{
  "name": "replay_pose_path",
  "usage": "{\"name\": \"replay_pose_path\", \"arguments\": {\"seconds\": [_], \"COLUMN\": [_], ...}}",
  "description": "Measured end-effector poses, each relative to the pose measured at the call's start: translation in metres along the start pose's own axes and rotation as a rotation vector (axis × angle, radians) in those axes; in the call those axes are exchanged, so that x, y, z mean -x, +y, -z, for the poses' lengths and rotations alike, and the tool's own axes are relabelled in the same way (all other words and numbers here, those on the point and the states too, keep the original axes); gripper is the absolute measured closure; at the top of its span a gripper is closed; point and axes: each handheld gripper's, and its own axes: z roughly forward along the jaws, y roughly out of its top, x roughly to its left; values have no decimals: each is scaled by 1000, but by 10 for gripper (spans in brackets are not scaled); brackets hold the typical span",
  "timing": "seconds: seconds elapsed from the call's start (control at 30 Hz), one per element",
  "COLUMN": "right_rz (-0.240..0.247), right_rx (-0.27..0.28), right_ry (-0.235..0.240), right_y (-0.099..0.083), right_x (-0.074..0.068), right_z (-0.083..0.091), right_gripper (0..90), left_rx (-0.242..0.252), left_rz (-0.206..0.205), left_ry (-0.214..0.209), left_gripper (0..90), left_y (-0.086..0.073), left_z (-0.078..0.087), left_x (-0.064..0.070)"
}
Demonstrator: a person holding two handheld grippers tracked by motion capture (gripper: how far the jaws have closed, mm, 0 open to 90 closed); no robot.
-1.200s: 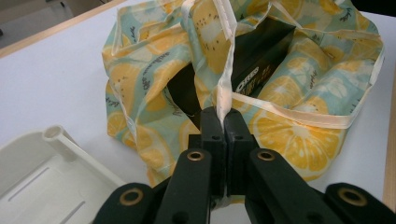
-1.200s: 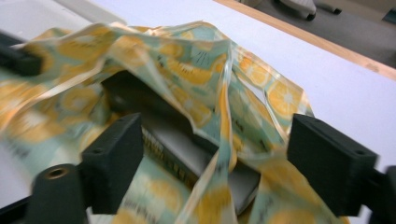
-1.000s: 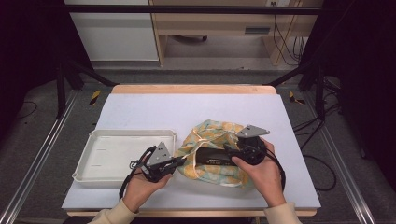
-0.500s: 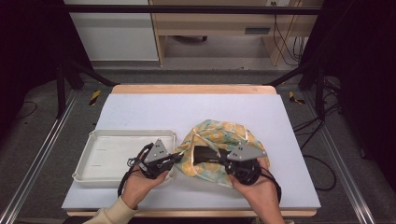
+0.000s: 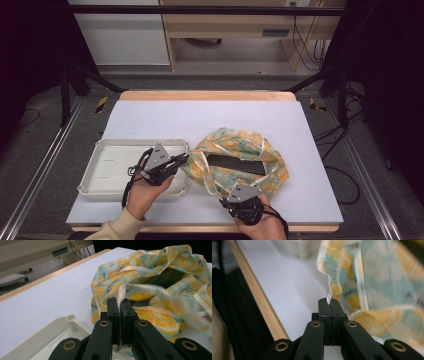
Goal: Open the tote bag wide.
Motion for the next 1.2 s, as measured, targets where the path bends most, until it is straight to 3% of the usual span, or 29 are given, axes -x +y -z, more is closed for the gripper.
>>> {"name": "replay_pose_path", "arguments": {"seconds": [0.17, 0.3, 0.37, 0.57, 0.7, 1.0, 1.2], "right_rz": [-7, -6, -8, 16, 28, 54, 47], "right_rx": [-44, -47, -43, 17, 36, 83, 85], "right_ry": [-47, -70, -74, -62, -60, -92, -126], "right_y": [-7, -10, -11, -2, 4, 25, 39], "right_x": [6, 10, 10, 3, 0, 6, 35], "right_z": [-6, -8, -7, 5, 13, 42, 53], "right_gripper": [900, 900, 891, 561, 444, 323, 292], "left_rx": [25, 31, 28, 16, 8, -10, -22], "left_rz": [26, 52, 44, 33, 27, -3, -18], "left_ry": [-7, -40, -57, -62, -63, -70, -83], "left_gripper": [884, 885, 886, 888, 888, 888, 890], "left_y": [2, 2, 2, -1, -2, -3, -3], "left_z": [5, 5, 4, 3, 1, -1, -2], "left_x": [-3, -3, -3, -3, -2, 3, 8]}}
